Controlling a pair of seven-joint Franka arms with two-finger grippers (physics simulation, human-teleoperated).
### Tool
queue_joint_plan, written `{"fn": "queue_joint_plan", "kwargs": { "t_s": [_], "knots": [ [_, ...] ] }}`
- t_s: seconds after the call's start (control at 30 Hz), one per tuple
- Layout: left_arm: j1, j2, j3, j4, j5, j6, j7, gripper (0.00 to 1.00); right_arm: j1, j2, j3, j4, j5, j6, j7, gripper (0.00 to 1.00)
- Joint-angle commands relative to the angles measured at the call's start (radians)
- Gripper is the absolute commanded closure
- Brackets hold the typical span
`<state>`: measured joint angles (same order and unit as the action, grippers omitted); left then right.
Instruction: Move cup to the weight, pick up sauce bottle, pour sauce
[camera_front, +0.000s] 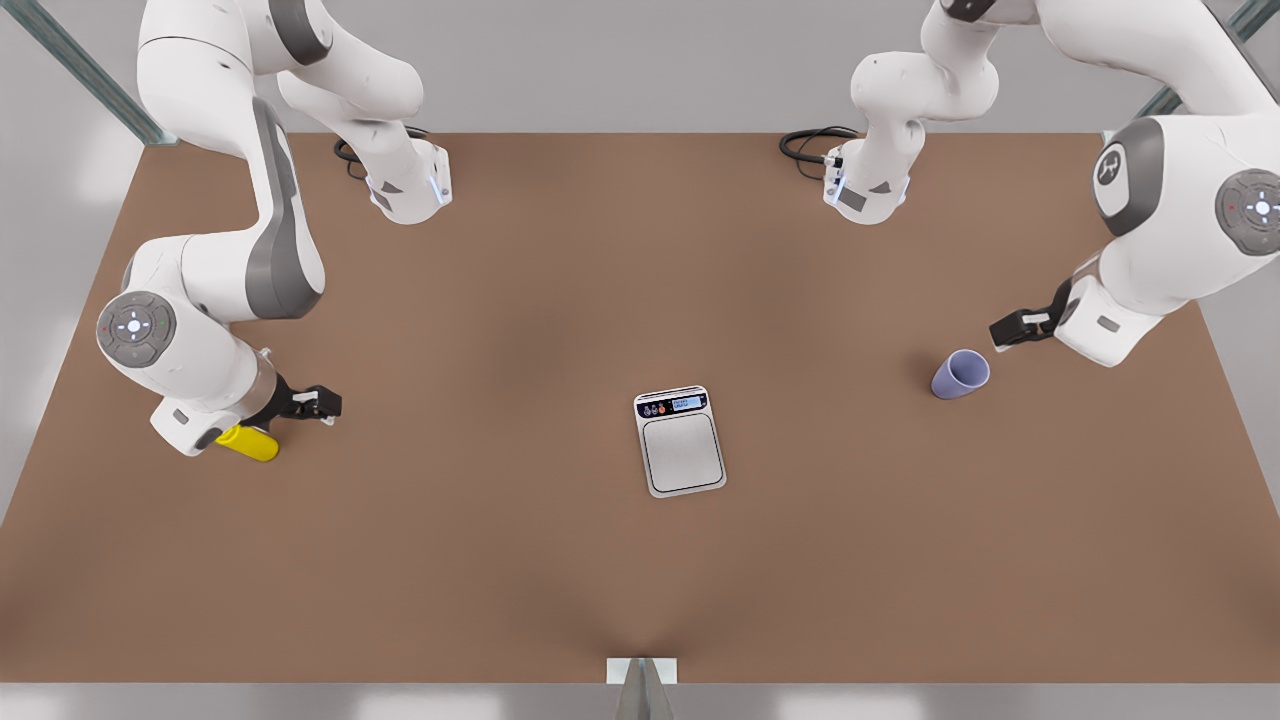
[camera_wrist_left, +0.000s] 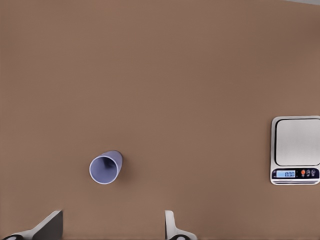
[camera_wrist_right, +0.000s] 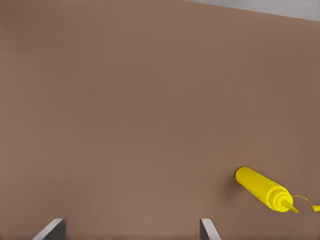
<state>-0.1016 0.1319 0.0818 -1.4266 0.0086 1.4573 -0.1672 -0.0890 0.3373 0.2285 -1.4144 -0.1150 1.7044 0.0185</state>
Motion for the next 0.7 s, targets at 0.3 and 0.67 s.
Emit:
{"fn": "queue_joint_plan", "kwargs": {
  "t_s": [0.3,0.67],
  "knots": [
    [0.157,0.088,0.052,-0.302,0.007,0.357,0.166,0.00,-0.521,-0.007,0.006,0.158,0.598,-0.316,-1.358,0.00],
    [0.154,-0.058,0.090,-0.911,0.007,0.868,0.166,0.00,-0.807,0.468,-0.001,0.137,0.874,-0.235,-2.011,0.00]
  ]
}}
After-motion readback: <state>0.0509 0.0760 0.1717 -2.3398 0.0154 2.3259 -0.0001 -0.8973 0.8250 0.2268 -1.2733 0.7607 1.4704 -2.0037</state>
